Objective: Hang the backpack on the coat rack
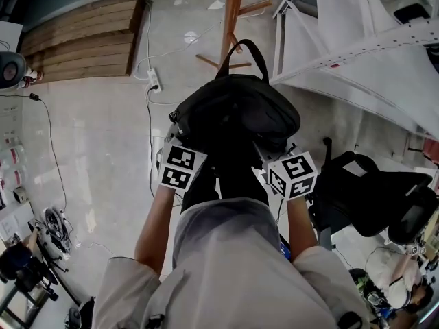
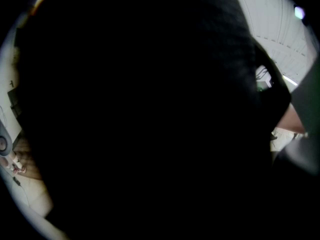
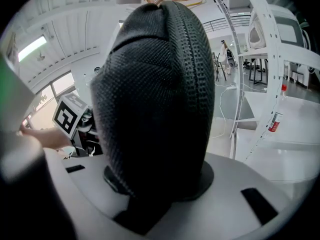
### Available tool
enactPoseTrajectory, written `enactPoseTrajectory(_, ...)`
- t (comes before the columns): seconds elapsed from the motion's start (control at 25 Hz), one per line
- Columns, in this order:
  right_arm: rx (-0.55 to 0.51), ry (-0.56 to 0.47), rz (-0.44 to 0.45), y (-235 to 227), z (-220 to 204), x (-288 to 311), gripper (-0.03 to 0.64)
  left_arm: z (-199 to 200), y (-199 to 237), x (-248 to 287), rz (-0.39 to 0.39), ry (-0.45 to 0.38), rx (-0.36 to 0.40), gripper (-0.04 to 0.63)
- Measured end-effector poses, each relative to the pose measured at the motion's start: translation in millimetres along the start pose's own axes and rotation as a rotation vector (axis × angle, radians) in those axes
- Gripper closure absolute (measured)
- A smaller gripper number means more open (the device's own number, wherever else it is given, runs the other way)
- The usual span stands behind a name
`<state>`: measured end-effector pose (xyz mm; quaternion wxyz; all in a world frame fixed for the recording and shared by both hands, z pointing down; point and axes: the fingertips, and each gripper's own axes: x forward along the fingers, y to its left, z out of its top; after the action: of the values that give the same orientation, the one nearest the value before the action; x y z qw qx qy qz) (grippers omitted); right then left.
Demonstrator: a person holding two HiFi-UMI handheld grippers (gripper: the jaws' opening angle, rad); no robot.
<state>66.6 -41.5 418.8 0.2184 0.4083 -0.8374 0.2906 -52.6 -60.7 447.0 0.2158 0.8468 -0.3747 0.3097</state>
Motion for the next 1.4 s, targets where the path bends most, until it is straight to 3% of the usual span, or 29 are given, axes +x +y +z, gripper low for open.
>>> enactPoseTrajectory(1.4, 0.060, 0.091, 0.053, -48.1, -27.6, 52.5, 0.489, -25.9, 18.0, 66.3, 0.001, 0.082, -0.067, 0.488)
